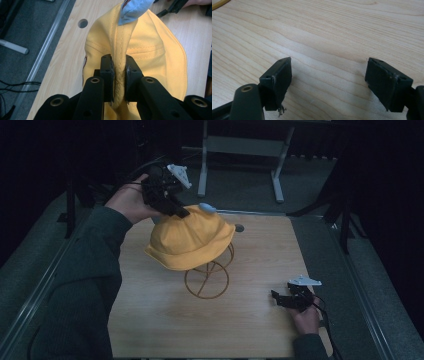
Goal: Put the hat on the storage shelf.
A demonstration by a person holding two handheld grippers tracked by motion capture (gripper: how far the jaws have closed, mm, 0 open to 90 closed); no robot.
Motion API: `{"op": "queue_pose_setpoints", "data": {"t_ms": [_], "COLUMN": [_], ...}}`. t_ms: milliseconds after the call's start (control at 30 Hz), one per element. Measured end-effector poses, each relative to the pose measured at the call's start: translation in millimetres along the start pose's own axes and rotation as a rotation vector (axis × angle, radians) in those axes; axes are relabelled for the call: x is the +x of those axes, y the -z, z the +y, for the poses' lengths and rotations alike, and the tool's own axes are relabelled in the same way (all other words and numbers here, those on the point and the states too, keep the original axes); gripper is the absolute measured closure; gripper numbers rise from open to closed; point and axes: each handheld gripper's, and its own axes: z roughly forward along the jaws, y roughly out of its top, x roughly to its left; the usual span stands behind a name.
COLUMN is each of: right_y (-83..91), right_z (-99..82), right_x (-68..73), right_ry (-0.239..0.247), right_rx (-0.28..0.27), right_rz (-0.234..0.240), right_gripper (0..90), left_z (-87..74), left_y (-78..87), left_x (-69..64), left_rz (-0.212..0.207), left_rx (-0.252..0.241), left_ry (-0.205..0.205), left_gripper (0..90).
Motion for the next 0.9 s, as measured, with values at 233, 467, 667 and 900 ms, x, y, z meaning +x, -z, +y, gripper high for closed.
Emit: {"op": "queue_pose_setpoints", "data": {"t_ms": [233,467,667,900], "right_y": [0.1,0.1,0.0,0.1], "right_z": [0.0,0.0,0.0,0.0], "right_x": [-0.2,-0.2,-0.2,-0.1], "right_ry": [0.003,0.004,0.004,0.002], "right_rx": [0.001,0.001,0.001,0.002], "right_rz": [0.000,0.001,0.000,0.001], "right_gripper": [21.5,21.4,21.4,21.4], "left_z": [18.2,30.5,35.7,33.9], "left_y": [-26.2,-50.8,-65.4,-74.7], "left_x": [-6.6,-13.8,-19.9,-20.4], "left_rz": [0.003,-0.008,-0.021,-0.004], "left_rx": [0.000,0.000,-0.006,0.009], "left_ry": [-0.027,-0.049,-0.058,-0.051], "left_gripper": [79.2,77.3,75.1,71.8]}}
